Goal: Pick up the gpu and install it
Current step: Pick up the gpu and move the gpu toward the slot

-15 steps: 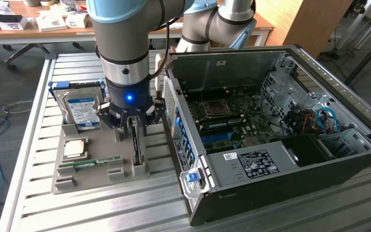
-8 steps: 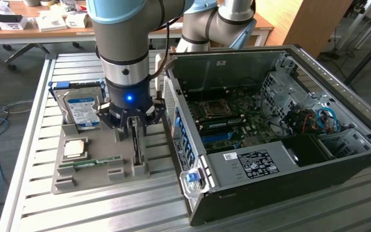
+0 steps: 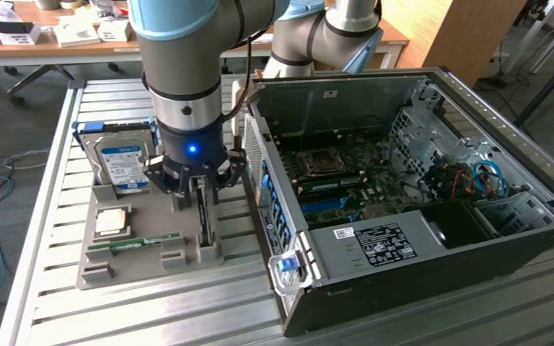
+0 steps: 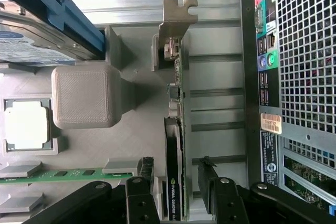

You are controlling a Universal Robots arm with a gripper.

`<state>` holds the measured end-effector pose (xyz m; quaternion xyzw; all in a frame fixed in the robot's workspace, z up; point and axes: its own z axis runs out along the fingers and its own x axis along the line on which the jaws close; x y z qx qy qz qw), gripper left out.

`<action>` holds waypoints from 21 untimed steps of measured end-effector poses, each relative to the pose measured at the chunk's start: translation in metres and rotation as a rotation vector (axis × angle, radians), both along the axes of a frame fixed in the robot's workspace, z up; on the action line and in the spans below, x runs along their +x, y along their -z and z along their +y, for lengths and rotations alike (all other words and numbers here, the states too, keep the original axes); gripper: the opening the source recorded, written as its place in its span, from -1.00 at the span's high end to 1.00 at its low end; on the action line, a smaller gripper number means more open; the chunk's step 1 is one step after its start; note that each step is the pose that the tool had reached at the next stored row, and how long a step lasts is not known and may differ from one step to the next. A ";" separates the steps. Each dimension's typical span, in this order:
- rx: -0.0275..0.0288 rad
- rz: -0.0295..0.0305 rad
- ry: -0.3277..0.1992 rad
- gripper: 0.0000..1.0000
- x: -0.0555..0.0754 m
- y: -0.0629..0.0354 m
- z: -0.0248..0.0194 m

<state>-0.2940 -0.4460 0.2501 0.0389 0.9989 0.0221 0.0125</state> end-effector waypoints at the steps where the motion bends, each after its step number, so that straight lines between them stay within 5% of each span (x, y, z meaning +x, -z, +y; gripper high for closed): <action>1: 0.0000 0.0000 0.000 0.05 0.000 0.0009 0.0000; 21: 0.0003 -0.0001 0.000 0.05 0.000 0.0094 0.0014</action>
